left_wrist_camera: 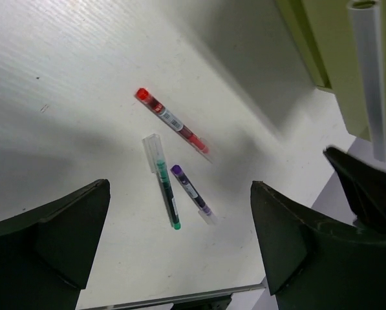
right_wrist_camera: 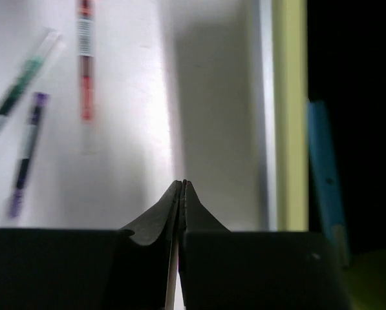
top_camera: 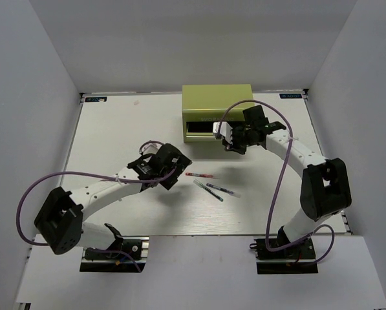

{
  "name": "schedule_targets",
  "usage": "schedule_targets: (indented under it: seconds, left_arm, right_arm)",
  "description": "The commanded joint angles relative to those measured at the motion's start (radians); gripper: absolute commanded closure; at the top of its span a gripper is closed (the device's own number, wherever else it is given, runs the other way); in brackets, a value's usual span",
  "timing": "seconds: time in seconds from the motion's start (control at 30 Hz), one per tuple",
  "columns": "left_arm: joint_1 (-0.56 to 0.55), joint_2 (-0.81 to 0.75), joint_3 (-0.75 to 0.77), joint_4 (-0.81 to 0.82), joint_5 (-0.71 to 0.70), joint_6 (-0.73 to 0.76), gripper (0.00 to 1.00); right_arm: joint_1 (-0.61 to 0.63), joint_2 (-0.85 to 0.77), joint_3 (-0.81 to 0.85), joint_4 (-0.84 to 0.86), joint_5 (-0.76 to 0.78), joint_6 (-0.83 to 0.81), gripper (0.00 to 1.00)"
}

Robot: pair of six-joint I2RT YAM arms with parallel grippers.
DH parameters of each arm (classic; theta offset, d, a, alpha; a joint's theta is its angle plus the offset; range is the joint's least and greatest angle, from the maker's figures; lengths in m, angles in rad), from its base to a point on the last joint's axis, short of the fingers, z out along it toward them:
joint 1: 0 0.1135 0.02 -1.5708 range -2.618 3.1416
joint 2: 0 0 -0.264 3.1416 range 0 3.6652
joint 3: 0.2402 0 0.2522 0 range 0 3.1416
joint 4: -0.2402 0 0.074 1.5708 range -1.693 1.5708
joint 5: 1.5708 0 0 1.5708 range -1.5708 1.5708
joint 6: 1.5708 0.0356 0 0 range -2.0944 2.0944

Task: Sort the stationery into containers
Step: Close the drawer in the storage box, then open the drawer in the storage box.

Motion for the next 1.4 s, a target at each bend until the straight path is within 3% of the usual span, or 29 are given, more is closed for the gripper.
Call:
schedule_targets:
  seconds: [0.0,0.27,0.47,0.93,0.97,1.13,1.2,1.23,1.27,1.3,1.37]
  left_arm:
    - [0.003,-0.057,-0.024,0.029,-0.044,0.095,0.01]
    - [0.003,-0.075,-0.044,0.029,-0.053,0.115,0.01]
    - [0.003,-0.075,-0.062,0.082,-0.025,0.147,0.01]
    - [0.003,-0.066,-0.082,0.171,-0.027,0.190,0.07]
    - [0.003,-0.066,-0.082,0.182,-0.036,0.190,0.09]
    - [0.003,-0.066,-0.162,0.384,-0.045,0.190,0.27]
    - [0.003,-0.054,-0.185,0.472,-0.055,0.190,0.46]
    - [0.003,-0.042,-0.205,0.565,-0.055,0.199,0.62]
    - [0.003,-0.010,-0.205,0.610,-0.055,0.199,0.69]
    - [0.003,0.010,-0.216,0.654,-0.055,0.199,0.74]
    - [0.003,0.058,-0.216,0.785,-0.045,0.199,0.76]
  right_arm:
    - [0.012,0.003,0.038,0.203,0.147,0.108,0.99]
    - [0.023,0.105,0.099,0.365,0.342,0.200,0.96]
    - [0.024,0.154,0.137,0.376,0.408,0.217,0.96]
    - [0.024,0.210,0.211,0.402,0.454,0.286,0.92]
    - [0.015,0.209,0.228,0.342,0.434,0.269,0.92]
    - [0.018,0.132,0.225,0.065,0.085,0.104,0.92]
    - [0.014,0.082,0.136,0.049,-0.007,0.012,0.87]
    - [0.014,0.004,0.118,0.052,-0.062,-0.030,0.80]
    - [0.014,-0.022,0.082,0.056,-0.080,-0.039,0.75]
    - [0.012,-0.068,0.072,0.076,-0.087,-0.054,0.69]
    - [0.012,-0.131,0.048,0.086,-0.109,-0.056,0.47]
